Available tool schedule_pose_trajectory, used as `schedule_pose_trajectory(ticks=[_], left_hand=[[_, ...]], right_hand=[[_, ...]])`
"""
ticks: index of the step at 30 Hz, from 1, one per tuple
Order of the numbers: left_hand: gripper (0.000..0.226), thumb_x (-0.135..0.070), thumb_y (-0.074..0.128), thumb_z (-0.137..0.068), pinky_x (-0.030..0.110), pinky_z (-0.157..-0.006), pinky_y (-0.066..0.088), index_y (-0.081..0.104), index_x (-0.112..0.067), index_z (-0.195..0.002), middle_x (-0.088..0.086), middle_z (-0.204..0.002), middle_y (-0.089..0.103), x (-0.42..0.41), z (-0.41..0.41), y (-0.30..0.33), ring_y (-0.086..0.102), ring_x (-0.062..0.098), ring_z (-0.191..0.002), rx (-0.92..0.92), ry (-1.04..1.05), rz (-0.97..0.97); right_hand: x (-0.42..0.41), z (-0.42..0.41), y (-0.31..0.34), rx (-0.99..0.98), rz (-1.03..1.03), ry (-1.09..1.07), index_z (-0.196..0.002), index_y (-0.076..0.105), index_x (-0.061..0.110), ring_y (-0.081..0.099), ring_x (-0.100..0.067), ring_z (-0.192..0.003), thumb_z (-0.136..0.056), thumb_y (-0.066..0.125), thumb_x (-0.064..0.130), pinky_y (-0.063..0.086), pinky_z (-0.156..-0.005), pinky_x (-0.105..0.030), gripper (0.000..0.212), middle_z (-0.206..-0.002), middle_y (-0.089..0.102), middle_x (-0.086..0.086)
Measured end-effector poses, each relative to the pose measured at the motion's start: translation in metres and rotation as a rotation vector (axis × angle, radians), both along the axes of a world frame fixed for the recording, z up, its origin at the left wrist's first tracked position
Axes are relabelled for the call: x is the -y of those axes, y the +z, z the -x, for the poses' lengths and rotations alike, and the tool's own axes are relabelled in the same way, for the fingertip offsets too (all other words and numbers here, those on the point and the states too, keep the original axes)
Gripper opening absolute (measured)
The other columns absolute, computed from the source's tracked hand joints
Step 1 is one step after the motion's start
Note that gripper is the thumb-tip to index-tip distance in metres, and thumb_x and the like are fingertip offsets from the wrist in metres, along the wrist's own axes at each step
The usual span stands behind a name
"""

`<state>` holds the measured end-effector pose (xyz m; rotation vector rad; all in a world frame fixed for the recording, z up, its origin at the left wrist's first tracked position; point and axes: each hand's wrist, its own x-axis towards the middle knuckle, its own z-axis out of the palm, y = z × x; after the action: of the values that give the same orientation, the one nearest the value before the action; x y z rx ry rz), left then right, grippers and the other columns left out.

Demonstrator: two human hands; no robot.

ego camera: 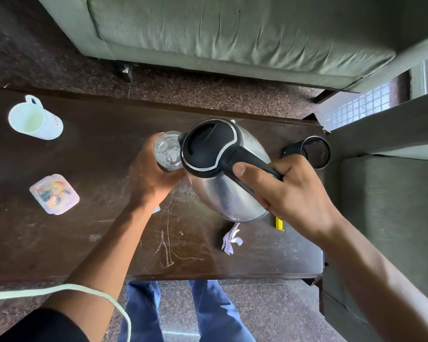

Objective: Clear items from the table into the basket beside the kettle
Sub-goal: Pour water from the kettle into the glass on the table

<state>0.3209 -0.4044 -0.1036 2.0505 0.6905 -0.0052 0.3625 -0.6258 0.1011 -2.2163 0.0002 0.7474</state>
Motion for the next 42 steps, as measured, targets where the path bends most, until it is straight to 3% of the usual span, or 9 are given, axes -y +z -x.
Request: schedule_pose_trajectory(ticks=[5, 9, 12, 16, 22, 28, 35, 42], left_hand=[[0.087, -0.068, 0.078, -0.058, 0.03, -0.097, 0.052, 0.058, -0.046, -0.139, -0.03, -0.12, 0.068, -0.001, -0.009, 0.002, 0.065, -0.001, -0.111, 0.031, 0.0, 0.017], [0.085, -0.067, 0.085, -0.064, 0.031, -0.099, 0.055, 0.061, -0.041, -0.141, -0.03, -0.121, 0.07, -0.003, -0.017, -0.003, 0.067, -0.002, -0.114, 0.055, 0.021, 0.0], [0.085, -0.061, 0.094, -0.069, 0.035, -0.105, 0.058, 0.061, -0.037, -0.144, -0.018, -0.132, 0.075, -0.004, -0.023, -0.012, 0.073, 0.008, -0.121, 0.067, 0.037, -0.031], [0.084, -0.056, 0.097, -0.072, 0.024, -0.101, 0.051, 0.061, -0.034, -0.145, -0.014, -0.136, 0.074, -0.005, -0.029, -0.022, 0.072, 0.01, -0.124, 0.089, 0.038, -0.113], [0.087, -0.056, 0.098, -0.071, 0.037, -0.102, 0.06, 0.061, -0.03, -0.145, -0.01, -0.134, 0.076, -0.004, -0.031, -0.027, 0.075, 0.014, -0.121, 0.107, 0.024, -0.133], [0.089, -0.067, 0.091, -0.069, 0.042, -0.102, 0.06, 0.062, -0.029, -0.144, -0.009, -0.132, 0.077, -0.001, -0.029, -0.028, 0.075, 0.016, -0.118, 0.111, 0.017, -0.124], [0.089, -0.065, 0.094, -0.068, 0.044, -0.101, 0.062, 0.06, -0.032, -0.143, -0.011, -0.13, 0.077, 0.001, -0.026, -0.033, 0.076, 0.014, -0.115, 0.124, 0.03, -0.108], [0.087, -0.047, 0.103, -0.072, 0.048, -0.103, 0.061, 0.062, -0.026, -0.145, -0.008, -0.134, 0.076, 0.001, -0.023, -0.046, 0.075, 0.015, -0.121, 0.181, 0.023, -0.1]], right_hand=[[0.004, 0.001, -0.008, 0.023, -0.172, -0.078, -0.065, 0.032, -0.016, 0.024, -0.037, -0.055, -0.078, 0.067, 0.067, 0.022, -0.052, -0.045, 0.09, -0.059, 0.026, -0.029], [0.008, 0.0, -0.017, 0.063, -0.278, -0.153, -0.054, 0.041, -0.012, 0.028, -0.021, -0.044, -0.079, 0.066, 0.062, 0.025, -0.048, -0.034, 0.082, -0.047, 0.03, -0.026], [0.012, -0.001, -0.023, 0.097, -0.341, -0.19, -0.049, 0.041, -0.009, 0.032, -0.02, -0.04, -0.083, 0.064, 0.059, 0.025, -0.046, -0.03, 0.08, -0.042, 0.032, -0.023], [0.014, -0.002, -0.029, 0.098, -0.433, -0.242, -0.046, 0.041, -0.005, 0.031, -0.021, -0.038, -0.087, 0.063, 0.053, 0.025, -0.046, -0.034, 0.075, -0.038, 0.033, -0.019], [0.014, -0.007, -0.03, 0.094, -0.471, -0.265, -0.046, 0.043, -0.001, 0.03, -0.023, -0.036, -0.089, 0.063, 0.052, 0.025, -0.045, -0.035, 0.071, -0.036, 0.035, -0.004], [0.013, -0.008, -0.03, 0.087, -0.478, -0.268, -0.046, 0.042, -0.001, 0.03, -0.024, -0.037, -0.09, 0.063, 0.051, 0.025, -0.044, -0.041, 0.071, -0.036, 0.035, -0.006], [0.014, -0.008, -0.029, 0.078, -0.483, -0.279, -0.045, 0.043, 0.001, 0.03, -0.024, -0.037, -0.089, 0.063, 0.051, 0.024, -0.045, -0.041, 0.069, -0.036, 0.035, -0.003], [0.016, -0.007, -0.028, 0.08, -0.484, -0.277, -0.045, 0.043, 0.001, 0.029, -0.024, -0.037, -0.089, 0.063, 0.05, 0.023, -0.046, -0.04, 0.069, -0.035, 0.035, -0.002]])
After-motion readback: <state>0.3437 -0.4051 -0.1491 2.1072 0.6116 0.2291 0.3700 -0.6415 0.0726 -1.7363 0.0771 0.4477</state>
